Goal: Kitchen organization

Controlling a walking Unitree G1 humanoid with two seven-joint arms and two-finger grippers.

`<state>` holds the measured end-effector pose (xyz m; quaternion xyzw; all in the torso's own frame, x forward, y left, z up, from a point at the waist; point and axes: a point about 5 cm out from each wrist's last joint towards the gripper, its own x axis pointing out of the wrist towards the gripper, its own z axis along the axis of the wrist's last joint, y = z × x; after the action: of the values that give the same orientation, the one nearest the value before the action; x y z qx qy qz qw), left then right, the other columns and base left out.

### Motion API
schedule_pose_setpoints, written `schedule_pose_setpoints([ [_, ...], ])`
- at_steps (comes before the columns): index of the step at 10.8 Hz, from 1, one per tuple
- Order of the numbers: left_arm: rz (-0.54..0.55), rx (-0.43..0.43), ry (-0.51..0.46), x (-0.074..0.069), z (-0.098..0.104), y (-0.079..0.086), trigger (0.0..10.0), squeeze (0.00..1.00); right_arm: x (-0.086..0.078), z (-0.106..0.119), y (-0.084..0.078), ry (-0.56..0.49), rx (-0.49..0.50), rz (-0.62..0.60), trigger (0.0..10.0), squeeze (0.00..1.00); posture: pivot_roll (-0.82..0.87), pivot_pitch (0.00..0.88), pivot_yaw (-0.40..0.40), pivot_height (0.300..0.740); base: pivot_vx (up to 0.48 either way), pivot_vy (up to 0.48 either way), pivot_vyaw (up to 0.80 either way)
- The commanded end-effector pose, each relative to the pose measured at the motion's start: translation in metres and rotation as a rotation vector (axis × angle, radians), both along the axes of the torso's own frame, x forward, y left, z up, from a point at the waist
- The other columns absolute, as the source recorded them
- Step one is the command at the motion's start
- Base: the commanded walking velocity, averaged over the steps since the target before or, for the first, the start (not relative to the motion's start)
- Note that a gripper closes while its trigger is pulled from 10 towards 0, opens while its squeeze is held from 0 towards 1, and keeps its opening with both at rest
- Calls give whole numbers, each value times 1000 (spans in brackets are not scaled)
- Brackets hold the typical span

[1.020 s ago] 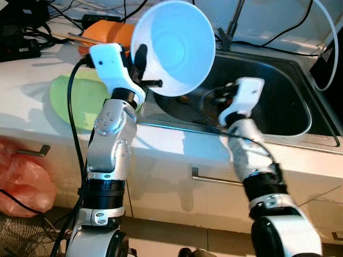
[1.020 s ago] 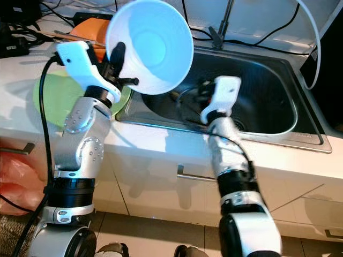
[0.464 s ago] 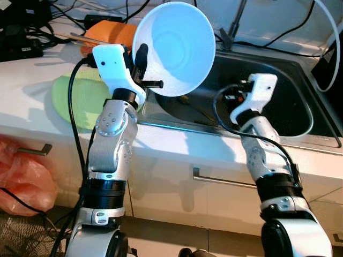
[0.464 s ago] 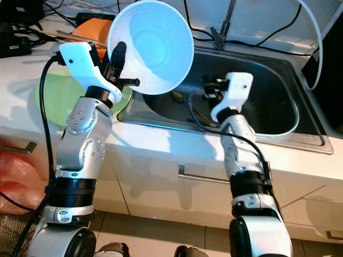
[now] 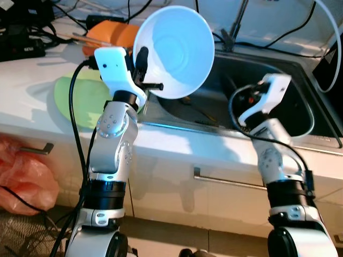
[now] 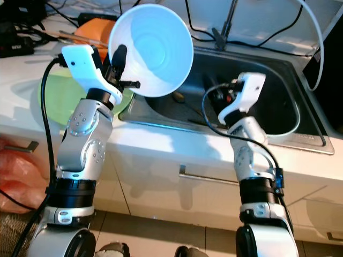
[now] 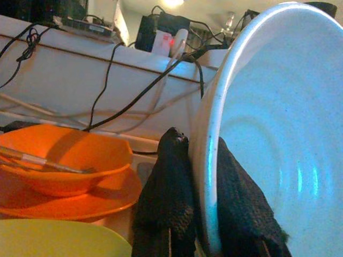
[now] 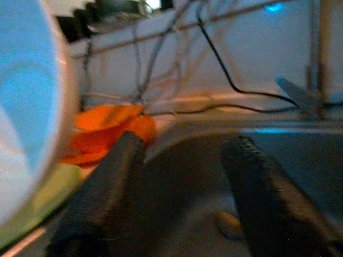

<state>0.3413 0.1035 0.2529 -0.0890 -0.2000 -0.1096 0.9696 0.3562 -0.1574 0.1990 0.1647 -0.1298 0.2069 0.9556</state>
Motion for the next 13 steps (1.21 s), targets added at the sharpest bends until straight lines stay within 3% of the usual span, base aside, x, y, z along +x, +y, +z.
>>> schedule_pose_setpoints([
  [1,-22,12,-26,-1,3,-6,10000,0,-5,-2,0,6,5,44,10000,1000,121,91,-74,740,0,0,0],
  [2,-21,17,-23,-2,2,-7,10000,0,-9,-4,7,9,13,112,10000,27,124,96,-74,740,0,0,0],
  [5,-11,16,-25,-1,3,-5,10000,0,-15,-6,8,19,16,176,10000,0,119,101,-75,740,0,0,0],
  [10,-4,54,-30,-1,1,-5,10000,0,-25,3,10,-1,137,304,10000,0,117,103,-75,740,0,0,0],
  [13,-39,62,-26,-2,-1,-11,10000,0,-26,-2,14,18,125,318,10000,0,120,104,-76,740,0,0,0],
])
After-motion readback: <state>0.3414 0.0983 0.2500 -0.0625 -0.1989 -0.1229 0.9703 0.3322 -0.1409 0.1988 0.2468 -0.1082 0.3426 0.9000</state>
